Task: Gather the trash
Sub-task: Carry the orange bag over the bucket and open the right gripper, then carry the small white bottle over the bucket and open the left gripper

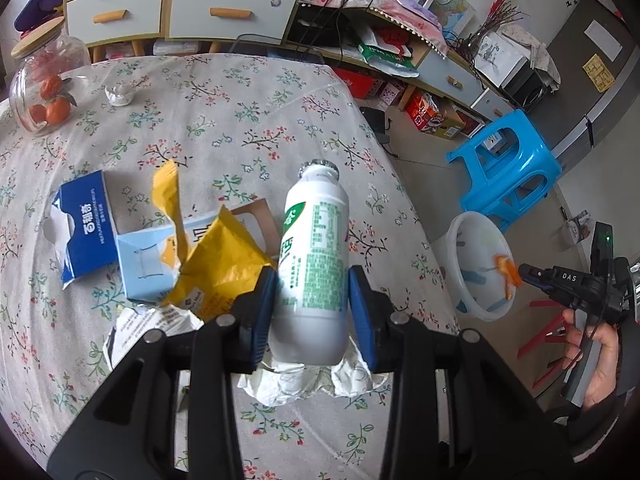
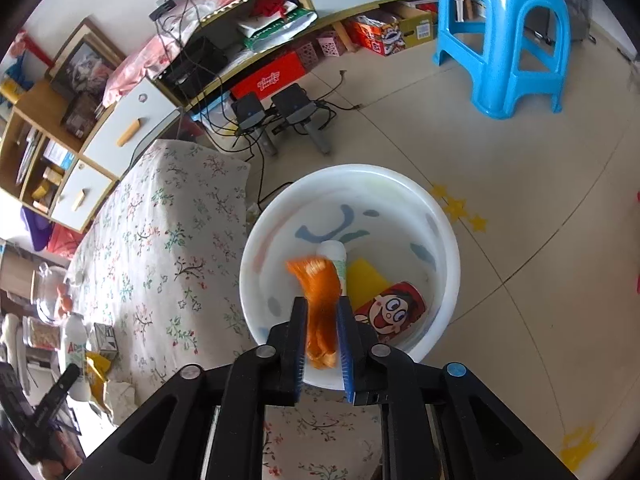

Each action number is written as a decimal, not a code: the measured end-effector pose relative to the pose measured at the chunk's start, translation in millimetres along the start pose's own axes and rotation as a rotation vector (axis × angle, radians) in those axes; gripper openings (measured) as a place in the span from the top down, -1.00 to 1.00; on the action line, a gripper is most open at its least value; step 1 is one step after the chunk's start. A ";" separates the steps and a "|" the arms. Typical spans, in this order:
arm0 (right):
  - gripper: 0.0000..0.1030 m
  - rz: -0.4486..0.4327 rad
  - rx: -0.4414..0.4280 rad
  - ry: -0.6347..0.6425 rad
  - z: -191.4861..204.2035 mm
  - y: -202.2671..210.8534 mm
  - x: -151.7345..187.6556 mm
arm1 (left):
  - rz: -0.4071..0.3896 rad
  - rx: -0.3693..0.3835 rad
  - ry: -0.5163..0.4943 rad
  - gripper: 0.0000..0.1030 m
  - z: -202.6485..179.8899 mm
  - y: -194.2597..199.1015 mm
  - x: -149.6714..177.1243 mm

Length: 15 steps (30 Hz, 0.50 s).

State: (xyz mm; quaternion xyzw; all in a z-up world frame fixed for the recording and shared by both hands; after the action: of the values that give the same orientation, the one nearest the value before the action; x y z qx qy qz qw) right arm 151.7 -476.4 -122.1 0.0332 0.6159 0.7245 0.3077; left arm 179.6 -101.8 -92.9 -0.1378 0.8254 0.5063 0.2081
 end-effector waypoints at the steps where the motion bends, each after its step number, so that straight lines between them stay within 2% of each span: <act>1: 0.37 -0.002 0.002 -0.002 -1.6 1.4 0.3 | 0.001 -0.001 -0.002 0.25 -1.8 -0.7 0.8; 2: 0.26 -0.010 0.004 -0.004 -3.8 4.2 0.5 | 0.002 -0.002 -0.004 0.25 -3.3 -1.1 1.8; 3: 0.00 -0.019 0.004 -0.004 -5.3 6.9 0.5 | 0.003 -0.004 -0.007 0.25 -5.3 -1.7 2.8; 4: -0.16 -0.034 0.004 -0.006 -7.7 12.2 0.6 | 0.005 -0.006 -0.009 0.25 -6.3 -2.5 3.8; 8: -0.23 -0.060 0.015 -0.005 -19.7 25.6 3.5 | 0.025 -0.006 -0.016 0.25 -12.8 -8.5 9.5; 15: -0.35 -0.116 0.063 -0.021 -55.1 48.9 7.5 | 0.058 -0.007 -0.084 0.25 -42.2 -25.5 12.0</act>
State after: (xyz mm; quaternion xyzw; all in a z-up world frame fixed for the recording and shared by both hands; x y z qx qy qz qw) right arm 102.3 -523.3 -93.2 0.0148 0.6361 0.6853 0.3543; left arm 171.7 -151.1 -101.6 -0.0933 0.8179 0.5203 0.2273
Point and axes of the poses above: each gripper's, at about its wrist camera, not at the fingertips, and y roughly against the way its jaws point, z to its left, x to its underside, the point moved 8 cm from there along -y, roughly the way its jaws point, and after that the axes turned 5 degrees about x, right-handed, at the moved point
